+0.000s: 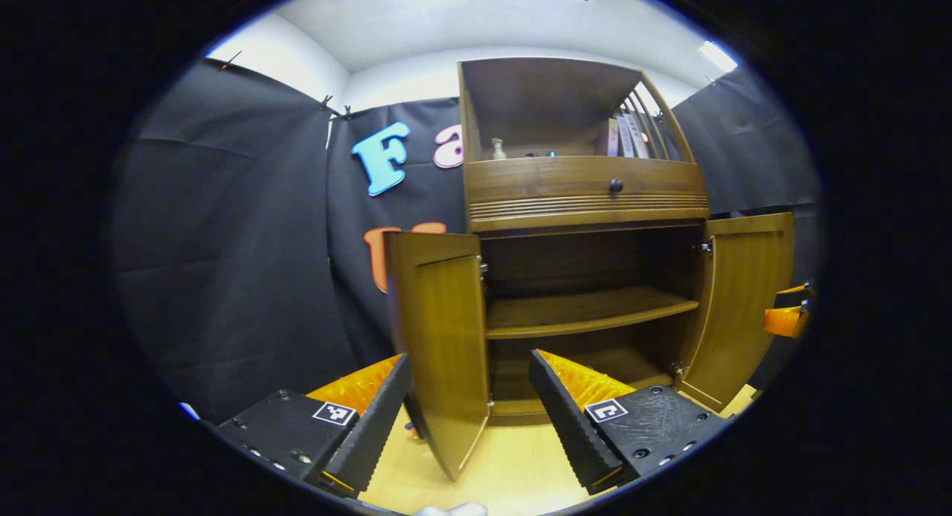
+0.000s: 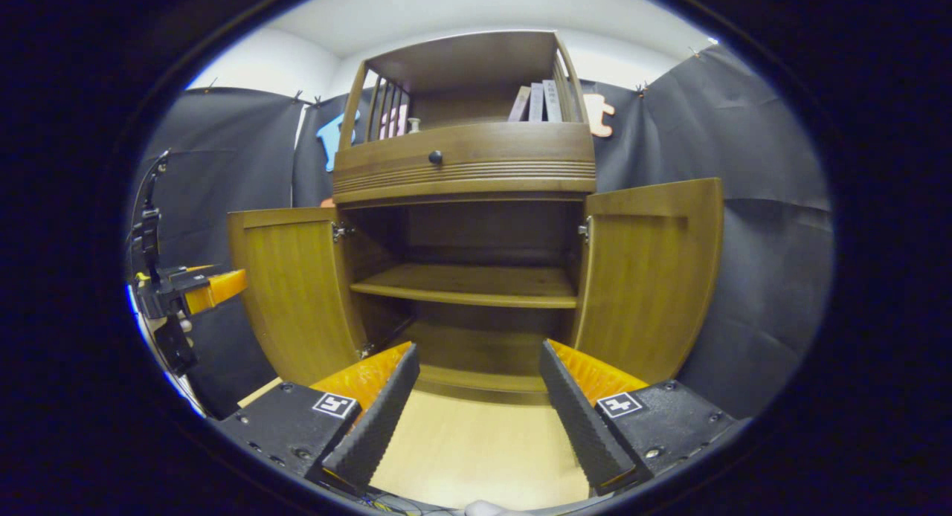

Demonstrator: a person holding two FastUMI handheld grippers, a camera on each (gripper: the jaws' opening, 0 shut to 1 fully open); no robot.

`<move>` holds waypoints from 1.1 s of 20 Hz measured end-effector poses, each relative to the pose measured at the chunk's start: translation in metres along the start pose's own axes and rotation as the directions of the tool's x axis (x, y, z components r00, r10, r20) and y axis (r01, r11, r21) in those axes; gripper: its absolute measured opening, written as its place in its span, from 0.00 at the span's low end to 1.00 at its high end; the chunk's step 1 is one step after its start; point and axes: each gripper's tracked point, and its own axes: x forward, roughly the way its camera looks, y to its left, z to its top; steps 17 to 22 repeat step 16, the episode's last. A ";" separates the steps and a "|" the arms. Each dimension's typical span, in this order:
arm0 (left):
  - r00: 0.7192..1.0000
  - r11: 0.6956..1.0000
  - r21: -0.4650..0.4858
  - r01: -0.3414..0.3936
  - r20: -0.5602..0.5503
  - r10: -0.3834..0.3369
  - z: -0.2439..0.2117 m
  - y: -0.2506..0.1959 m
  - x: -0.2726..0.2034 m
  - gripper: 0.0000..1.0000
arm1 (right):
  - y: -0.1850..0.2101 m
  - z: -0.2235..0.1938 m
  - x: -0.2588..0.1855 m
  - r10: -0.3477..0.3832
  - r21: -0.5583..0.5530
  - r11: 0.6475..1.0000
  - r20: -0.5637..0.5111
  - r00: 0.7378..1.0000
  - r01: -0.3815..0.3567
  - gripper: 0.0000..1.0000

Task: Open the right door of the double-door shoe cabinet with the right hand, and open the left door with the left hand.

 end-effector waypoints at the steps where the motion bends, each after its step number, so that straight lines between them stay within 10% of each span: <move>1: 1.000 1.000 -0.006 0.014 -0.003 -0.014 0.001 -0.013 0.001 0.96 | -0.005 0.002 -0.002 -0.011 0.005 1.000 0.006 1.000 0.011 1.00; 9: 0.991 0.992 -0.035 0.124 -0.047 -0.125 -0.019 -0.095 -0.011 0.96 | -0.037 0.008 -0.013 -0.086 0.049 0.995 0.033 0.996 0.084 1.00; 22: 0.990 0.991 0.000 0.137 -0.041 -0.137 -0.016 -0.094 -0.015 0.96 | -0.044 0.007 -0.019 -0.129 0.042 0.991 0.033 0.991 0.127 1.00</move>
